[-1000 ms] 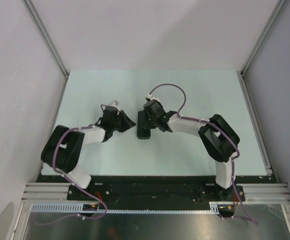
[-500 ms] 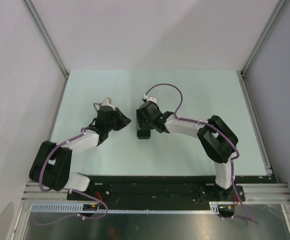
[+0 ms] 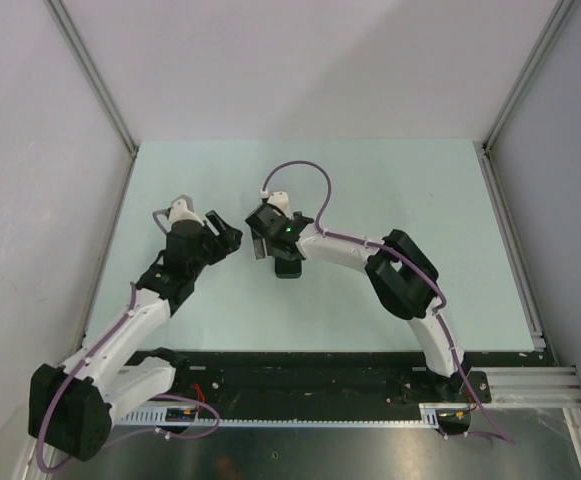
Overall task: Organize the sunglasses
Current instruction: Move the case with the sunglasses to the center of the board.
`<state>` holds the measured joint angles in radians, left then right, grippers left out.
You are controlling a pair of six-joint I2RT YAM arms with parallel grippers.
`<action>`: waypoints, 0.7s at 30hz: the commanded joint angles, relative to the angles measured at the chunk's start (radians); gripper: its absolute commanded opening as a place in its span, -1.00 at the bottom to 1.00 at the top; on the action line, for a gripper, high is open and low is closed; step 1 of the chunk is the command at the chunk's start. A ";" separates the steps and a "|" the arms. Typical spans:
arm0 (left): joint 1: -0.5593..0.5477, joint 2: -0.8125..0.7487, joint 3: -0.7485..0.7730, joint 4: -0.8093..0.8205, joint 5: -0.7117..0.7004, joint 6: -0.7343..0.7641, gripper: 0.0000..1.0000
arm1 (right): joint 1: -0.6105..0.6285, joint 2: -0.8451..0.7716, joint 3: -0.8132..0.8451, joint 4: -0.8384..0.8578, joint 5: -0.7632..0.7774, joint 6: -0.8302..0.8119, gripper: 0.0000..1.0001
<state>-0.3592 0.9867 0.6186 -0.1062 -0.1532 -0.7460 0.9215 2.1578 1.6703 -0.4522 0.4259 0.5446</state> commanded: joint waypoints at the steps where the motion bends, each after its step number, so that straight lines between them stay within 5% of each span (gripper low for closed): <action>1: 0.006 -0.065 0.001 -0.081 -0.051 0.030 0.48 | 0.010 0.059 0.071 -0.120 0.079 0.025 0.75; 12: 0.009 -0.074 0.012 -0.099 -0.052 0.037 0.55 | 0.036 0.043 0.052 -0.134 0.212 0.035 0.81; 21: 0.020 -0.046 0.024 -0.130 -0.071 0.031 0.57 | 0.011 0.062 0.036 -0.123 0.128 0.058 0.81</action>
<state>-0.3504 0.9340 0.6186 -0.2268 -0.1925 -0.7238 0.9451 2.2002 1.7134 -0.5713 0.5724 0.5724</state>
